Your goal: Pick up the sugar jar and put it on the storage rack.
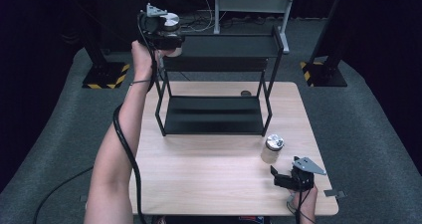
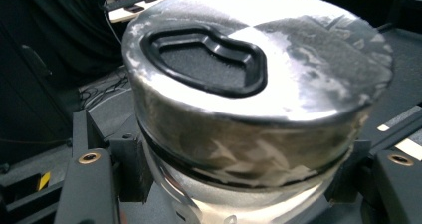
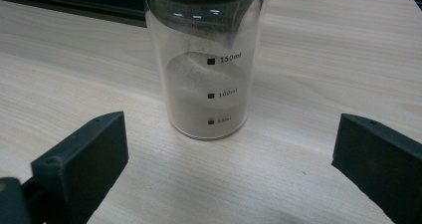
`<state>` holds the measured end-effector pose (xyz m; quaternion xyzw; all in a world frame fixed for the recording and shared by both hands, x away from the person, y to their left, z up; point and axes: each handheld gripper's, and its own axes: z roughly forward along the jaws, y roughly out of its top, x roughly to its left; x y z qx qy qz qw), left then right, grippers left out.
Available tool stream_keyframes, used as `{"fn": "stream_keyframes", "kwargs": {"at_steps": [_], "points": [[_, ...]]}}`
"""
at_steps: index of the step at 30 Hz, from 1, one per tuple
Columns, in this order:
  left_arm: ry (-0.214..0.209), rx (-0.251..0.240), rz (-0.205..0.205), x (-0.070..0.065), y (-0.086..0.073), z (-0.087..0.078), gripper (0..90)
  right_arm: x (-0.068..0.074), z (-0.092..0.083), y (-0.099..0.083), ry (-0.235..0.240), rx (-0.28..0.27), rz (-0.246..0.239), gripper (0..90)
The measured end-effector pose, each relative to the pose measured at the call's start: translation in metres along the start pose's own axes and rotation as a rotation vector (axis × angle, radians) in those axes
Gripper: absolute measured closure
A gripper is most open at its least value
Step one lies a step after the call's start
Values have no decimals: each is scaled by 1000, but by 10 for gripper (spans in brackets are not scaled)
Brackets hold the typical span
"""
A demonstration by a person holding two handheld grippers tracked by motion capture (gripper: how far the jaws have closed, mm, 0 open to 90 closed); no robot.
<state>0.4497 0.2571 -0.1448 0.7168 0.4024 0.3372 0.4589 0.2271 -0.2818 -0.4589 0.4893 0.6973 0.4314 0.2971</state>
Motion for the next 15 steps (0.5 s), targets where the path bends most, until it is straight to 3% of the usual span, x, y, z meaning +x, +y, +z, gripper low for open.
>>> {"fn": "stream_keyframes", "kwargs": {"at_steps": [15], "points": [[15, 25, -11, 0, 7, 14, 307, 0, 0, 0, 0, -1, -1, 0]]}}
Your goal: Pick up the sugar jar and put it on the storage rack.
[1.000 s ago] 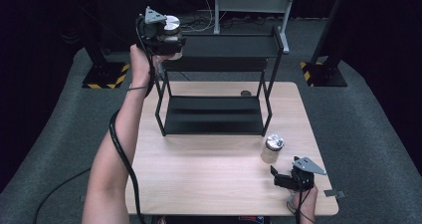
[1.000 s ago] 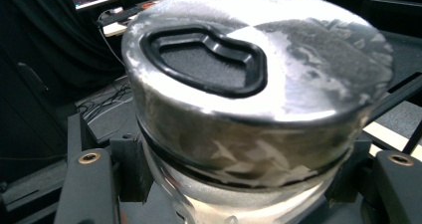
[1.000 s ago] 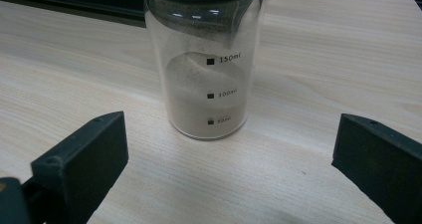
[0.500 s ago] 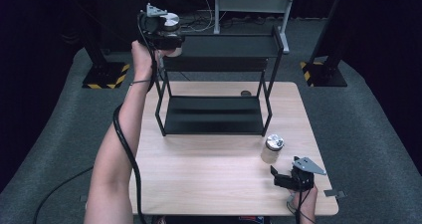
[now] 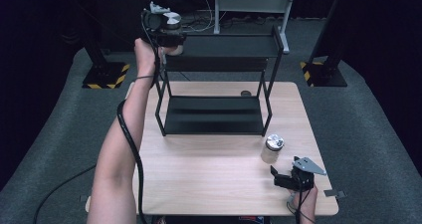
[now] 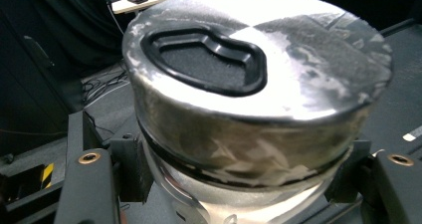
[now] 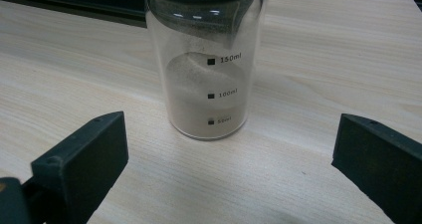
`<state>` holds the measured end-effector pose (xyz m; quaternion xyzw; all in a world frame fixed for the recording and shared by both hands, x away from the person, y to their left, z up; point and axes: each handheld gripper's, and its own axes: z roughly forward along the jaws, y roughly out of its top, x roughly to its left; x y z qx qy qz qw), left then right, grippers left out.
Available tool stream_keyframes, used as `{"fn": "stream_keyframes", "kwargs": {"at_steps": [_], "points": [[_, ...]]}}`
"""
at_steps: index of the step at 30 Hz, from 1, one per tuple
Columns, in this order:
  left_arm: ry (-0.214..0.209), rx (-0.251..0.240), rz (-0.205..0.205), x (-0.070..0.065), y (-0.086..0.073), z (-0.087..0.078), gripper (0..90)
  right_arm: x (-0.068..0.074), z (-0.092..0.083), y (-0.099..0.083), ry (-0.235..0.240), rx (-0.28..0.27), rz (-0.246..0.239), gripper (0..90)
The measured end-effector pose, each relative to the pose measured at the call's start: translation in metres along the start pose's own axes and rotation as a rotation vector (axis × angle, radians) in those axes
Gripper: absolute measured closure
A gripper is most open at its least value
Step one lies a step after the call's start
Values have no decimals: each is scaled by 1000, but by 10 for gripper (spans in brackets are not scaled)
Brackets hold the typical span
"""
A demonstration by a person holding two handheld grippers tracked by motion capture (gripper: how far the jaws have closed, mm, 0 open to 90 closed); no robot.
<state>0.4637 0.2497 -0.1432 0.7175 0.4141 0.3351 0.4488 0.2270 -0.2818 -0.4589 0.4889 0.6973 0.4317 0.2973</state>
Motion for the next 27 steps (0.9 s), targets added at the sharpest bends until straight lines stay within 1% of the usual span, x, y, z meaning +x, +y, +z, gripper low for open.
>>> {"fn": "stream_keyframes", "kwargs": {"at_steps": [3, 6, 8, 16, 27], "points": [[5, 7, -4, 1, 1, 3, 307, 0, 0, 0, 0, -1, 0, 0], [7, 24, -21, 4, 1, 8, 307, 0, 0, 0, 0, -1, -1, 0], [-2, 17, -55, 8, -1, 9, 307, 0, 0, 0, 0, -2, -1, 0], [-23, 14, -86, 16, -3, 12, 307, 0, 0, 0, 0, -2, -1, 0], [-35, 9, -94, 20, -5, 11, 306, 1, 0, 0, -1, -1, -3, 0]]}}
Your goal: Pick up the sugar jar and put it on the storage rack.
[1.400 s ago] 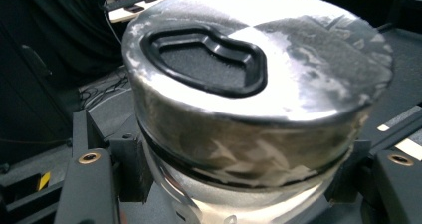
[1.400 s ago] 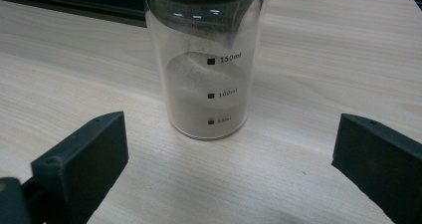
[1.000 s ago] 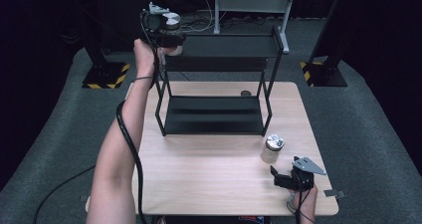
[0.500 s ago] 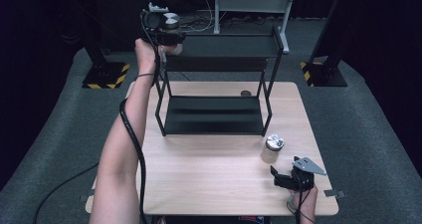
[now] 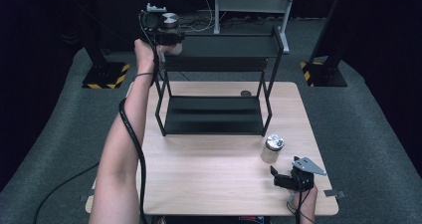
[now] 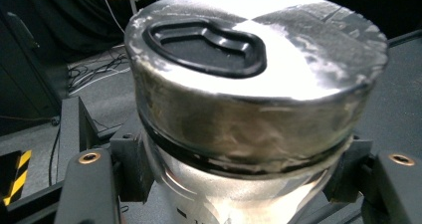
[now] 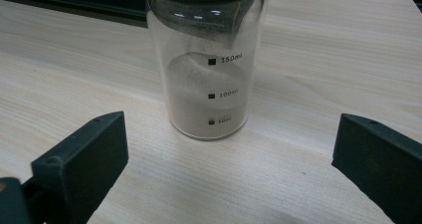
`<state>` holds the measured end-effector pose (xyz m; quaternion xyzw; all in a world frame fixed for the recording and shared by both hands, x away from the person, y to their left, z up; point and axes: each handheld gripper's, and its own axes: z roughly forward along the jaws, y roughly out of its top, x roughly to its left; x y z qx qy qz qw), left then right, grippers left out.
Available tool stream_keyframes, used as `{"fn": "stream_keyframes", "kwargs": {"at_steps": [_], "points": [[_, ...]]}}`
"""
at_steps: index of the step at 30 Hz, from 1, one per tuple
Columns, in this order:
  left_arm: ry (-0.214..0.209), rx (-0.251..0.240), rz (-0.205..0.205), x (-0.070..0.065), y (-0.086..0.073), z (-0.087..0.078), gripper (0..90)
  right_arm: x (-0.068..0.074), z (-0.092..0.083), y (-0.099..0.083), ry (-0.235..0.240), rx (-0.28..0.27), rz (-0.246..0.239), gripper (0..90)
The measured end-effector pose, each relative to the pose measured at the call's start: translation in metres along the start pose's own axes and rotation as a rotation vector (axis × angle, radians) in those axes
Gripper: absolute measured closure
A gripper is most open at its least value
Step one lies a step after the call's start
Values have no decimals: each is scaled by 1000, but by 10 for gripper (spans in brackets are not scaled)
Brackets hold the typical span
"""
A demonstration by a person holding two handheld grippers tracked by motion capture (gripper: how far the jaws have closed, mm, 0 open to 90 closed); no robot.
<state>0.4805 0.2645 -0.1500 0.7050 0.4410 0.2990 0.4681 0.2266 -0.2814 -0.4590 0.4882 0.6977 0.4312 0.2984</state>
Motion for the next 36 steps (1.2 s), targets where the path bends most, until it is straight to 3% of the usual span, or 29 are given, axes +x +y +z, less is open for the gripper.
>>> {"fn": "stream_keyframes", "kwargs": {"at_steps": [10, 17, 20, 22, 30, 36], "points": [[-5, 28, 17, 1, 6, -2, 301, -1, 0, 0, 2, -1, 1, 0], [-4, 81, 40, 0, 16, -15, 136, 0, 0, 0, 1, -3, 3, 0], [-44, 108, 50, 6, 18, -24, 59, 0, 0, 0, 0, -3, 3, 0], [-48, 125, 72, 6, 18, -30, 29, 0, 0, -1, -1, -3, 3, 0], [-69, 147, 152, 6, 2, -54, 0, 0, 0, 0, -2, -1, 7, 0], [-86, 127, 221, -1, -20, -72, 0, 0, 0, 0, -5, 1, 6, 0]]}}
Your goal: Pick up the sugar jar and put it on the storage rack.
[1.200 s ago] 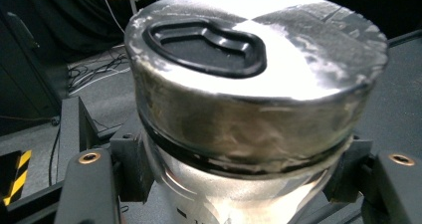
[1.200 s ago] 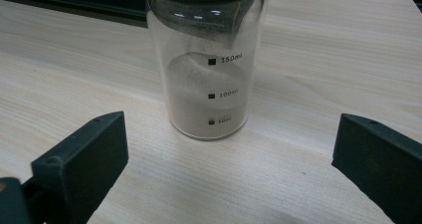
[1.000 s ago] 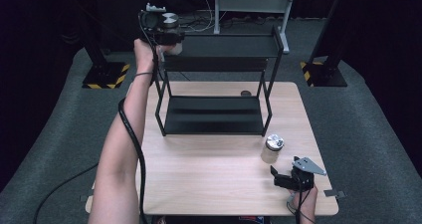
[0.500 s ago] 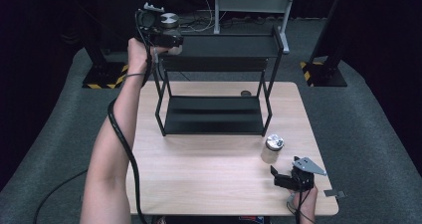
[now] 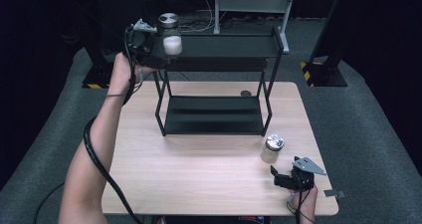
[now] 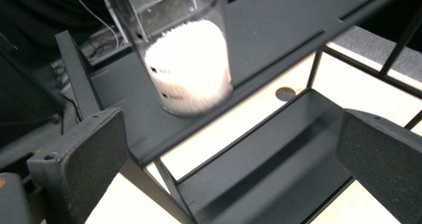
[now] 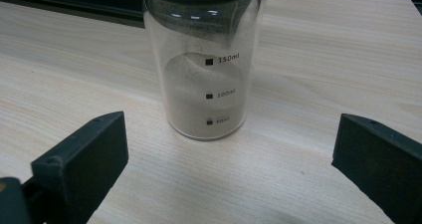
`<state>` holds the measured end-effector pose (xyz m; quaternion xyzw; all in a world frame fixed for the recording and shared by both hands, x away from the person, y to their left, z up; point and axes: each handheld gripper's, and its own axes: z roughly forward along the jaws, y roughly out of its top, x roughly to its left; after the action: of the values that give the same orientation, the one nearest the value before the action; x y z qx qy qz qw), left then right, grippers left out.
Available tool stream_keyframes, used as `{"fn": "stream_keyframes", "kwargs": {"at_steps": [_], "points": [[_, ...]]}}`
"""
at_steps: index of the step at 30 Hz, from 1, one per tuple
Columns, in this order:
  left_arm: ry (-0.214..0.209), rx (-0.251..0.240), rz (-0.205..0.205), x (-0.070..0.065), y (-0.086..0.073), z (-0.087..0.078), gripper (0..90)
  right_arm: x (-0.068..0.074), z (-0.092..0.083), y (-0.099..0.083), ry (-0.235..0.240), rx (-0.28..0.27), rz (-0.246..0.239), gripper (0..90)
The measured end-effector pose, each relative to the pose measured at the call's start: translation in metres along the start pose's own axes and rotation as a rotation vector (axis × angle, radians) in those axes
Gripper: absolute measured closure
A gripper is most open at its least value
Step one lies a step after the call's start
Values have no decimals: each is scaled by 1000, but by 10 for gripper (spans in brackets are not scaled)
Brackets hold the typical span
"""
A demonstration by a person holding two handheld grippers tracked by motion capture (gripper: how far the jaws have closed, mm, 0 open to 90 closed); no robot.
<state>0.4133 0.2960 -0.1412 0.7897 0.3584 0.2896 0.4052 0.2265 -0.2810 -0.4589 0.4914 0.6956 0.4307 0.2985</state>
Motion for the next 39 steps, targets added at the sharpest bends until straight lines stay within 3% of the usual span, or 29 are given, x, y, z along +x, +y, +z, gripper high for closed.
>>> {"fn": "stream_keyframes", "kwargs": {"at_steps": [7, 12, 16, 18, 29, 34, 39], "points": [[-16, -1, 50, -17, -35, -6, 0, 0, 0, 0, -1, 0, 1, 0], [-14, 8, 99, -39, -69, -6, 0, 0, -1, -1, -4, -7, 4, 0], [-1, 58, 159, -63, -99, -2, 0, 1, -1, -1, -5, -7, 2, 0], [-5, 82, 167, -72, -118, 1, 0, 1, -1, -2, -7, -11, 2, 0], [-99, 211, -31, -85, -234, 32, 0, 3, -1, -1, -13, -7, -9, 0], [-92, 224, -89, -95, -268, 42, 0, 4, 0, -1, -14, -3, -12, 0], [-85, 193, -154, -101, -289, 44, 0, 4, 0, -1, -16, -4, -12, 0]]}}
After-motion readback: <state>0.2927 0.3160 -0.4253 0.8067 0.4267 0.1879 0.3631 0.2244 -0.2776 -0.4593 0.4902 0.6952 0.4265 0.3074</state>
